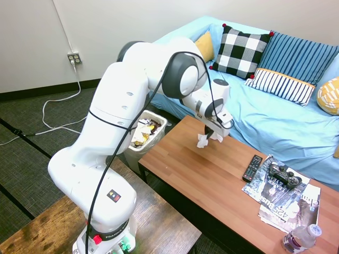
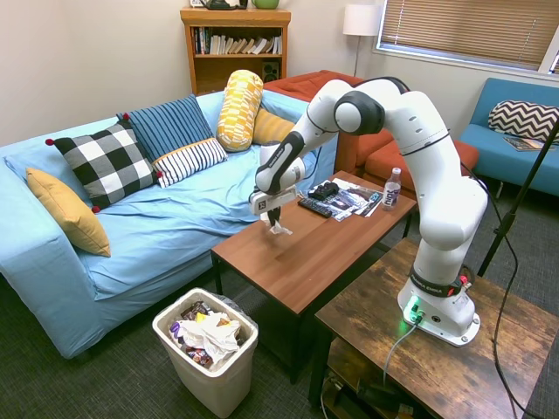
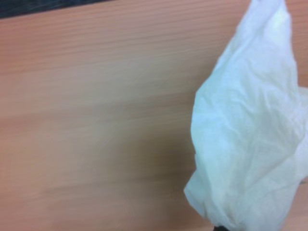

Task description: Throw the tissue in the trash bin

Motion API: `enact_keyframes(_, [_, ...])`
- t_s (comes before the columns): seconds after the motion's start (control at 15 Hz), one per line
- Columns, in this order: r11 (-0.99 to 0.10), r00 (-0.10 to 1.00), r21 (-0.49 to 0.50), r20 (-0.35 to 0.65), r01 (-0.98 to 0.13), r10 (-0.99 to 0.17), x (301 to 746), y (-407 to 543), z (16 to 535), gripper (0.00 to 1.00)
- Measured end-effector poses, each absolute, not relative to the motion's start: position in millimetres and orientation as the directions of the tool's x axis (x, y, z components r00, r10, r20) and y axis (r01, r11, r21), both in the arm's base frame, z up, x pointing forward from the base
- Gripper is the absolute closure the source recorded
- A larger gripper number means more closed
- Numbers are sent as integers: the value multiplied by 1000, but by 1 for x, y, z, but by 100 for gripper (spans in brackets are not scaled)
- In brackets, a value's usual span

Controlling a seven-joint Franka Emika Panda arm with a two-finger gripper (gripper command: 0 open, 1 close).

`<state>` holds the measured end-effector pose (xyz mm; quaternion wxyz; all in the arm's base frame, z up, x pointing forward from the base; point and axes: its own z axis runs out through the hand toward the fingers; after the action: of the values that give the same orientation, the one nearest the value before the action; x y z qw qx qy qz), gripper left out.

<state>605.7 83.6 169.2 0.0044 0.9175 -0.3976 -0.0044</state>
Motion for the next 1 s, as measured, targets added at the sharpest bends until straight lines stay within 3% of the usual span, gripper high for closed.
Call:
enact_keyframes(0.27, [-810,810,35,55,-586,-584,548,244,192,100])
enact_keyframes(0.67, [-904,911,115,58,-412,-408,452,393,137,100])
enact_keyframes(0.73, [-912,920,126,59,-391,-387,444,406,122,0])
enact_keyframes(1.0, [-915,928,155,68,-373,-366,447,422,81,0])
